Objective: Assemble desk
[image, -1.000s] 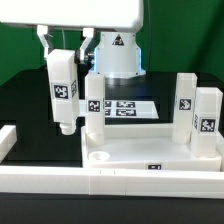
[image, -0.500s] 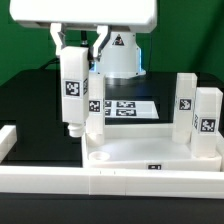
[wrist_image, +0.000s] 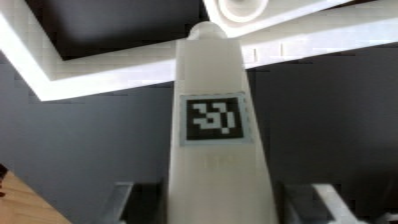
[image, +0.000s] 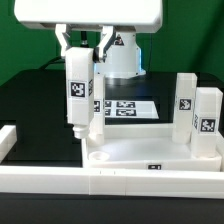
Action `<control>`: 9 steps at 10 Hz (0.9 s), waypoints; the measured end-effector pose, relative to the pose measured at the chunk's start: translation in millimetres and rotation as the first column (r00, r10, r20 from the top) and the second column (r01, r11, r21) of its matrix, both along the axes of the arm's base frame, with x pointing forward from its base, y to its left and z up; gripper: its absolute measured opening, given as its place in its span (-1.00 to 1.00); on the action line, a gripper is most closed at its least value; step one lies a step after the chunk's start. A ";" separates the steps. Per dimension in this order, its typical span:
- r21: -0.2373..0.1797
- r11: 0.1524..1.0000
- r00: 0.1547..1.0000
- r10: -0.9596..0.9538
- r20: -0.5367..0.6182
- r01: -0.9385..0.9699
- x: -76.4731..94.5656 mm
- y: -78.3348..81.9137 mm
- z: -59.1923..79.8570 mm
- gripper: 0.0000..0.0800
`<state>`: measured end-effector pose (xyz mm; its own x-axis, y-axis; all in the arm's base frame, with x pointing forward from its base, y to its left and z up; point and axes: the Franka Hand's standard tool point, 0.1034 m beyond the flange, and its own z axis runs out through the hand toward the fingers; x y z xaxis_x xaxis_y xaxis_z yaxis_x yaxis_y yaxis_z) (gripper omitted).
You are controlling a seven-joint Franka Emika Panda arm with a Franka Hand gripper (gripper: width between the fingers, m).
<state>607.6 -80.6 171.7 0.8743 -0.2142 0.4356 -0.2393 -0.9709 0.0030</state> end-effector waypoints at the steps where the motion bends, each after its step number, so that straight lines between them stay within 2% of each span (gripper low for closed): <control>1: 0.000 1.000 1.000 0.002 0.000 -0.002 0.3 1.5 -1.1 -0.27; 3: -0.005 1.000 1.000 0.027 -0.001 -0.027 7.3 15.8 -9.2 -0.27; 9: -0.013 0.999 0.998 0.045 -0.034 -0.045 4.3 25.5 -32.5 -0.27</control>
Offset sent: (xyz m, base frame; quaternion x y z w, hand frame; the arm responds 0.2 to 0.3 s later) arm 0.0156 0.0159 -0.0052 -0.0027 0.0120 -0.0186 0.9998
